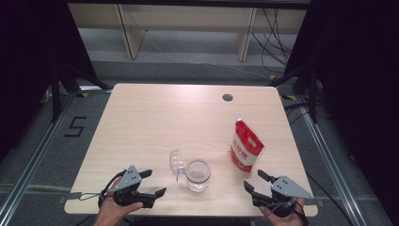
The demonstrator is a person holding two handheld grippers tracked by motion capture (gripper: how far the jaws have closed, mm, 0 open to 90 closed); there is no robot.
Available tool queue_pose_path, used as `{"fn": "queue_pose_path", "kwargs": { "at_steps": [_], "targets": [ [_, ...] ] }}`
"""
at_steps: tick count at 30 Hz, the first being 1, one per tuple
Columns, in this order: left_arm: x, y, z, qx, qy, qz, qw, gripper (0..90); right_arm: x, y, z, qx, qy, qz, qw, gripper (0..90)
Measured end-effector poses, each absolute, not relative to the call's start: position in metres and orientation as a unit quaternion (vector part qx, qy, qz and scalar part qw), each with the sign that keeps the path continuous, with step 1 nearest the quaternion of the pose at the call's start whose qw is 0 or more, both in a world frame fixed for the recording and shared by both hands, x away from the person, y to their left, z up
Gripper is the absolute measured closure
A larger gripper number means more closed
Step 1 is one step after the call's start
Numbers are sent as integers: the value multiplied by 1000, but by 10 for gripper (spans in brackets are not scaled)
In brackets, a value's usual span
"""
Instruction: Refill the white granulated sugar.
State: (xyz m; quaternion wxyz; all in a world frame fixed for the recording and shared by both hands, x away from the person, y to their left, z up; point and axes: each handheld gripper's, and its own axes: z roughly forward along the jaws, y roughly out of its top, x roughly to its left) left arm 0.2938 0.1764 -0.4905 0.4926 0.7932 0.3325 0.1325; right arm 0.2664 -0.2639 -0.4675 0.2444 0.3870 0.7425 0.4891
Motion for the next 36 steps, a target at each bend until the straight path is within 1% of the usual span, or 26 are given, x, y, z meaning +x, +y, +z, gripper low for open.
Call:
{"fn": "queue_pose_path", "kwargs": {
  "at_steps": [3, 7, 12, 13, 15, 16, 17, 18, 19, 21, 22, 23, 26, 29, 30, 31, 36],
  "targets": [
    [294, 176, -491, 794, 330, 130, 494, 166, 270, -266, -469, 388, 740, 484, 258, 342],
    [294, 176, -490, 794, 330, 135, 493, 165, 271, -266, -469, 394, 736, 483, 264, 329],
    [294, 176, -491, 792, 328, 134, 498, 165, 275, -266, -469, 401, 733, 481, 266, 325],
    [294, 176, -490, 795, 329, 137, 491, 165, 277, -266, -469, 402, 733, 481, 264, 324],
    [294, 175, -491, 790, 331, 132, 499, 165, 280, -266, -469, 400, 733, 480, 270, 323],
    [294, 175, -491, 789, 332, 131, 500, 164, 282, -266, -469, 396, 736, 482, 264, 323],
    [294, 175, -491, 790, 331, 131, 499, 164, 282, -265, -469, 409, 729, 479, 267, 323],
    [295, 177, -490, 796, 328, 137, 490, 164, 286, -266, -470, 398, 733, 482, 269, 323],
    [294, 175, -491, 790, 331, 132, 498, 164, 285, -264, -470, 412, 729, 479, 263, 323],
    [294, 175, -491, 789, 330, 132, 501, 164, 292, -264, -471, 394, 736, 481, 267, 322],
    [294, 175, -491, 789, 329, 131, 503, 164, 293, -264, -472, 393, 735, 478, 277, 319],
    [294, 175, -491, 789, 328, 131, 502, 164, 294, -263, -471, 401, 732, 479, 270, 316],
    [294, 175, -491, 793, 328, 133, 496, 164, 300, -262, -472, 396, 733, 479, 277, 316],
    [294, 174, -492, 792, 326, 131, 499, 164, 304, -261, -473, 408, 727, 480, 272, 316],
    [294, 174, -492, 793, 324, 133, 498, 164, 307, -262, -474, 395, 730, 480, 282, 315],
    [295, 174, -492, 795, 321, 135, 498, 164, 308, -262, -474, 395, 733, 480, 276, 314],
    [295, 174, -492, 795, 321, 134, 498, 164, 314, -259, -475, 404, 727, 478, 281, 313]
  ]
}}
